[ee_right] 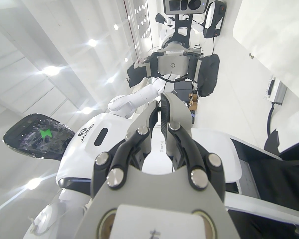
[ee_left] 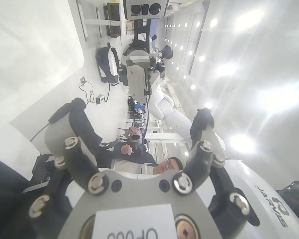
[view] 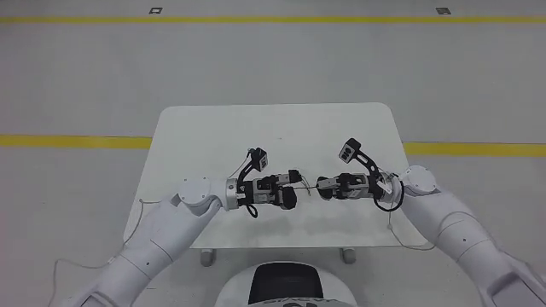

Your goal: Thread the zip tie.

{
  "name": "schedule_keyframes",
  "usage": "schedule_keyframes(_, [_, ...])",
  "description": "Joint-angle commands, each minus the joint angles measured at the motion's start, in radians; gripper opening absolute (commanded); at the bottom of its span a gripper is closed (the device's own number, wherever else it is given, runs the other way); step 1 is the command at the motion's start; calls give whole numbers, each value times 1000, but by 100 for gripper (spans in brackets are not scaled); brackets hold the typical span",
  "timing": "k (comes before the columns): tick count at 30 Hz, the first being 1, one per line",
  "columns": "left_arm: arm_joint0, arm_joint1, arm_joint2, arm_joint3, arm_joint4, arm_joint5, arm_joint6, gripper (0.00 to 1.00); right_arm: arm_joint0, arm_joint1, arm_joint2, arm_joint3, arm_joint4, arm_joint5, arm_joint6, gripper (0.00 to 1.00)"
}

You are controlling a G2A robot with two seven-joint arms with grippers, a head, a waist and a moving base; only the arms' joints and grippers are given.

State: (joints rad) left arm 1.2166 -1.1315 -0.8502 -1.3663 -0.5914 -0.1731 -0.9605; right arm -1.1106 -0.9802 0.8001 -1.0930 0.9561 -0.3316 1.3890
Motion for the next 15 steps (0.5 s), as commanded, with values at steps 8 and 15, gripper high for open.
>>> schedule_keyframes(8, [-10,-3,8,13,5,3,22,100,-1,-4,1,-1,-9,3,-14,0])
schedule_keyframes(15, [-2,-5,17,-14,21,24,89,100,-23,-7,20,-46,-47,15,-51,0])
